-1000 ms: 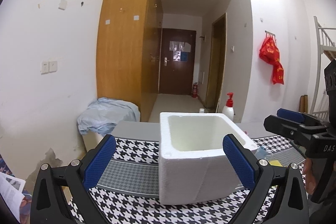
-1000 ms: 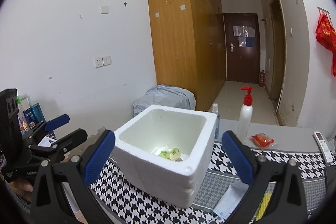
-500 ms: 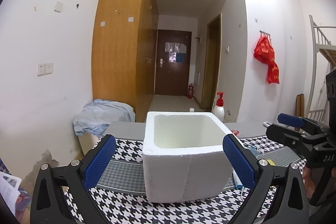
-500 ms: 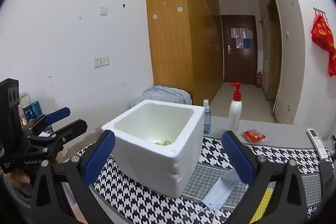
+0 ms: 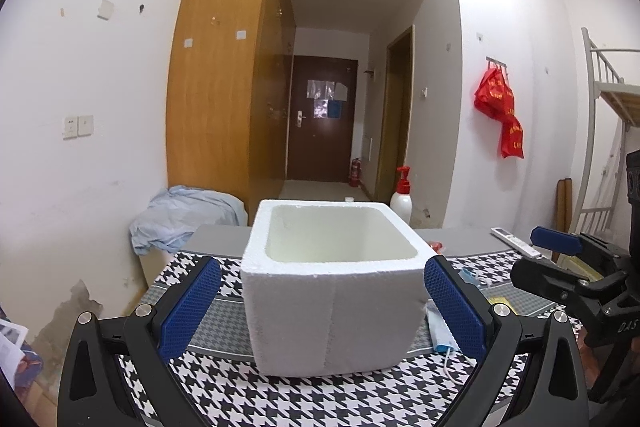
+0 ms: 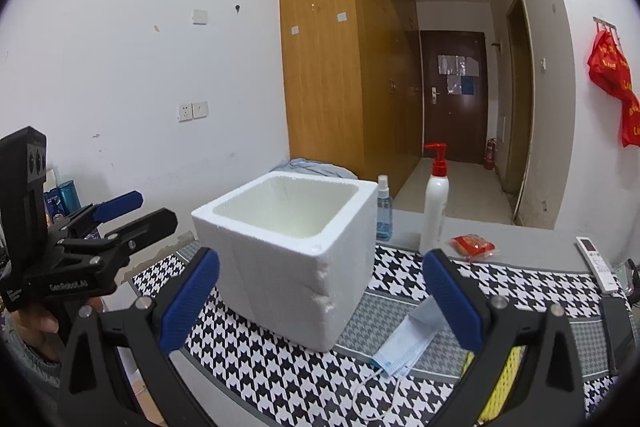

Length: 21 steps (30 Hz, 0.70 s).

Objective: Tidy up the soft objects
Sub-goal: 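Move both open grippers toward the blue mask and yellow foam net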

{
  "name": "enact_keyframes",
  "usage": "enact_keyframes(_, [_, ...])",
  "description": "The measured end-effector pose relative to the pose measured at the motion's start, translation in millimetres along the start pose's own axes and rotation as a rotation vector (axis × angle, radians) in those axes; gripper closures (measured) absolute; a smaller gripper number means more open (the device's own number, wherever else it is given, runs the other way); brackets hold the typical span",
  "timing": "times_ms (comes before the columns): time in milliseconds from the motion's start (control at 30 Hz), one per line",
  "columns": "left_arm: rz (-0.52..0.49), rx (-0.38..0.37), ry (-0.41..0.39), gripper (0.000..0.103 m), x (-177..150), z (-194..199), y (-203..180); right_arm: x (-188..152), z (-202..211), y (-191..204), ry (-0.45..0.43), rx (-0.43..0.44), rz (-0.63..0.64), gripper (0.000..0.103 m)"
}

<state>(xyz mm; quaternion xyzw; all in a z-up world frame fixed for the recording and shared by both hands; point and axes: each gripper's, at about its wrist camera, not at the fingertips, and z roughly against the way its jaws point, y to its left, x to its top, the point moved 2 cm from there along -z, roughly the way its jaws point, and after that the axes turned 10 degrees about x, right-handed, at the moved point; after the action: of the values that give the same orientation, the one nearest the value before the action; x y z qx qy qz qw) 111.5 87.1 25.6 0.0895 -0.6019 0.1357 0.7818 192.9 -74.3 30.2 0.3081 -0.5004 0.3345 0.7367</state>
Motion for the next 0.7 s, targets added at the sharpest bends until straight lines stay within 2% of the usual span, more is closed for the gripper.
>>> enact_keyframes(700, [0.033,-0.059,0.055,0.001,-26.0,-3.6,-5.9,-30.4,7.7,-14.1,0.033,-0.029,-0.054,0.0])
